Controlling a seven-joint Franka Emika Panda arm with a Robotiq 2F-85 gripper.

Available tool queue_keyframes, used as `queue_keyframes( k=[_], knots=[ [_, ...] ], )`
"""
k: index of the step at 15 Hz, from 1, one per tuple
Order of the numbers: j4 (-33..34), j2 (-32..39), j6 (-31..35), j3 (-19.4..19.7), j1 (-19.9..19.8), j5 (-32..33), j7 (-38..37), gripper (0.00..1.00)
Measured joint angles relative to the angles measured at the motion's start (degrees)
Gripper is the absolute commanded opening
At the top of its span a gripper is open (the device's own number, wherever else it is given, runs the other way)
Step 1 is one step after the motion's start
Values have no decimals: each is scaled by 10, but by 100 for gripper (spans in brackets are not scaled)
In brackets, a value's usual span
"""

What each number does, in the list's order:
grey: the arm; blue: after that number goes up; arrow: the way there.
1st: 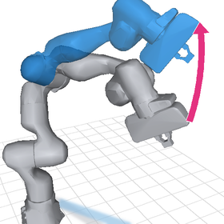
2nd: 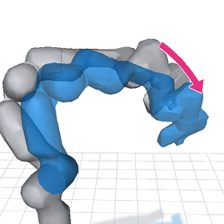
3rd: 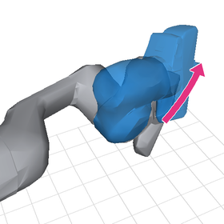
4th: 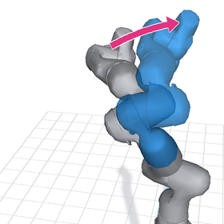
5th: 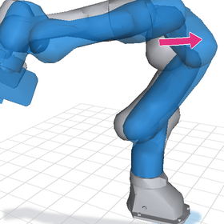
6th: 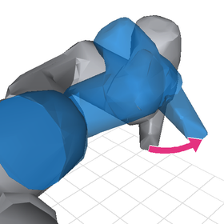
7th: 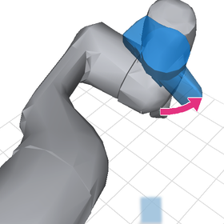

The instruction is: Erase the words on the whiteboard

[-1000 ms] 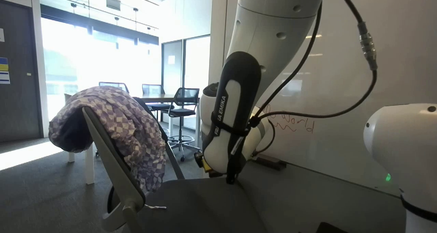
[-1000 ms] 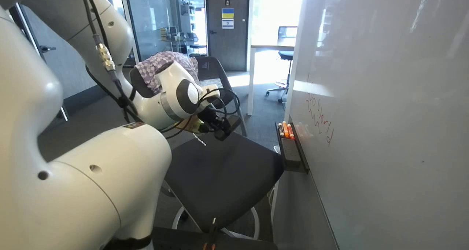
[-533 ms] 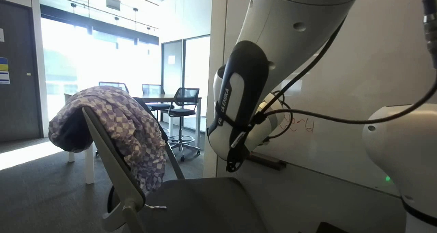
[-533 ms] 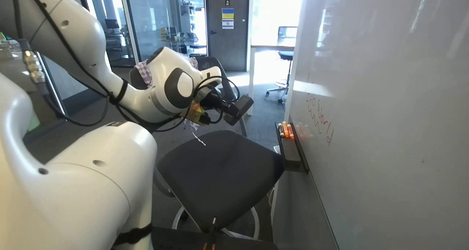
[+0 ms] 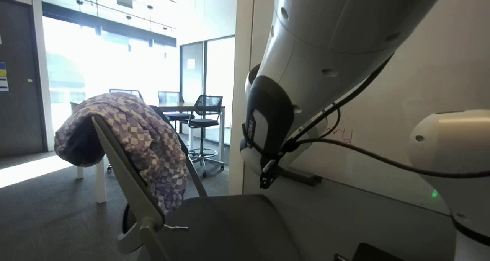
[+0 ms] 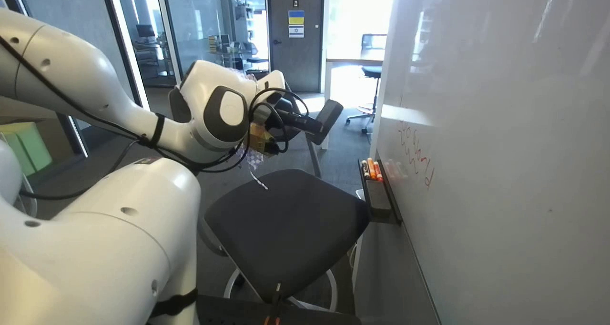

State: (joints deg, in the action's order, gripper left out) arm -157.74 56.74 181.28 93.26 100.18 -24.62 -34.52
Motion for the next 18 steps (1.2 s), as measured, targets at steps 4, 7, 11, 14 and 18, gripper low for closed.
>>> queue_keyframes(
  k=[4,7,11,14,18],
  knots=[
    [0,3,9,-1,-33,-15,0,33],
    [2,16,51,-21,-76,-15,0,33],
    [13,37,130,-46,-150,-15,14,33],
    [30,48,172,-49,-209,-16,41,33],
    [54,48,225,-64,-284,-40,63,33]
  ],
)
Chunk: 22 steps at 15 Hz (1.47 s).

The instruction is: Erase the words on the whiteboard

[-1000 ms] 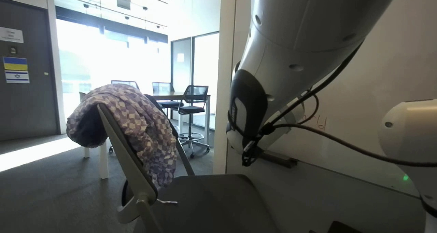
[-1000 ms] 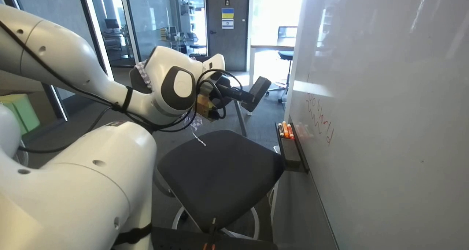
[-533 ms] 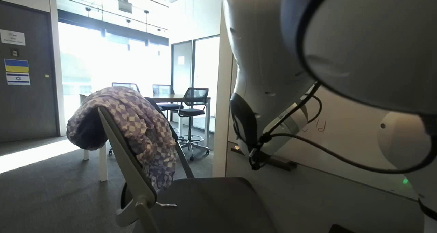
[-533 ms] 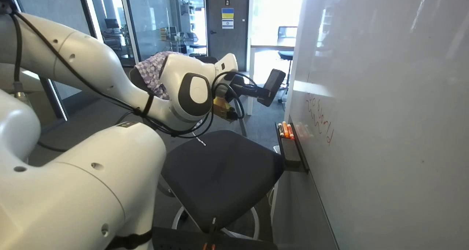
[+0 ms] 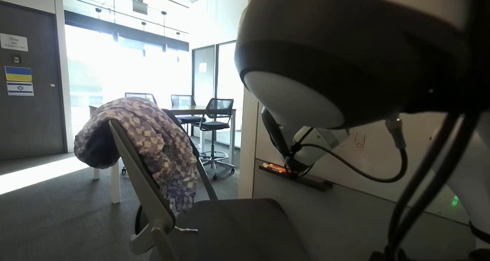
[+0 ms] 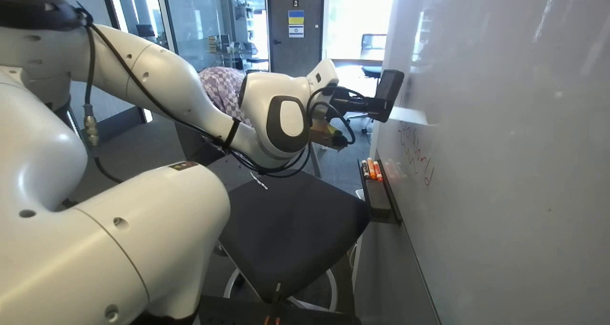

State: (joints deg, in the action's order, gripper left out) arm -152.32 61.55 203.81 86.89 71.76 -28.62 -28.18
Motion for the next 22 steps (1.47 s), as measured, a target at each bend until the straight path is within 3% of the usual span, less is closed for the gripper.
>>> queue_keyframes(
  k=[7,11,18,22],
  knots=[
    [28,0,180,-97,-133,-89,37,33],
    [45,-30,264,-151,-200,-99,66,33],
    [91,-111,293,-287,-302,-130,186,33],
    [135,-138,294,-368,-344,-275,287,33]
  ],
)
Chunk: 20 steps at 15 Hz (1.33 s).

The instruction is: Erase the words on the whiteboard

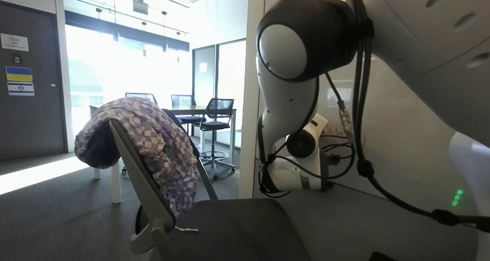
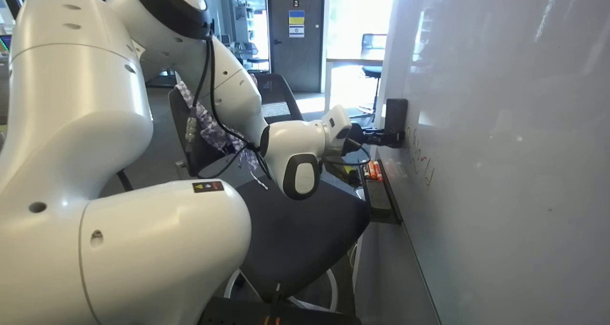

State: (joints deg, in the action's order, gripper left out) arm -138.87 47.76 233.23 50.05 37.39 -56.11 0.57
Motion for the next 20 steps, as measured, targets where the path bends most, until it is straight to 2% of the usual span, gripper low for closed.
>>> queue_keyframes(
  k=[3,5,8,9,12,14,17,19,20],
  knots=[
    [44,-1,14,-80,-49,-130,61,33],
    [68,-2,43,-146,-101,-200,88,33],
    [87,-4,91,-235,-181,-265,92,33],
    [87,-3,86,-243,-188,-288,89,33],
    [81,0,83,-245,-193,-344,64,33],
    [68,-1,84,-226,-177,-362,30,33],
    [45,-1,85,-179,-132,-365,-27,33],
    [40,0,81,-148,-104,-364,-41,33],
    [41,-1,85,-144,-101,-360,-42,33]
  ],
)
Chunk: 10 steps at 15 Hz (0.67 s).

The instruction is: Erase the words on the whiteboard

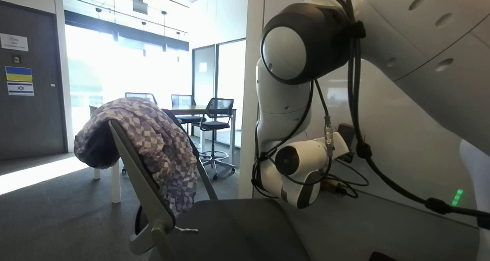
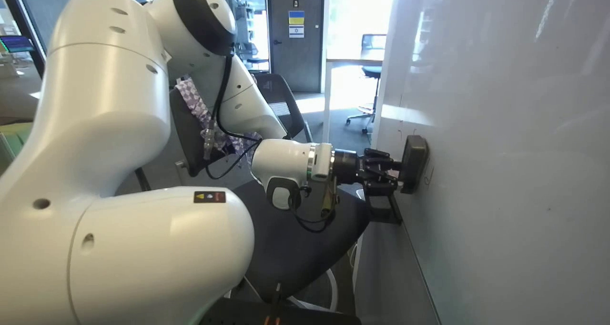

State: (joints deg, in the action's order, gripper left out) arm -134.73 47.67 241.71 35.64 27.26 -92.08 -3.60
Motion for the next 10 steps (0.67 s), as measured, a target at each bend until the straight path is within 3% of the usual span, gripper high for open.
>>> queue_keyframes(
  k=[10],
  knots=[
    [82,18,-2,22,48,31,57,33]
  ],
)
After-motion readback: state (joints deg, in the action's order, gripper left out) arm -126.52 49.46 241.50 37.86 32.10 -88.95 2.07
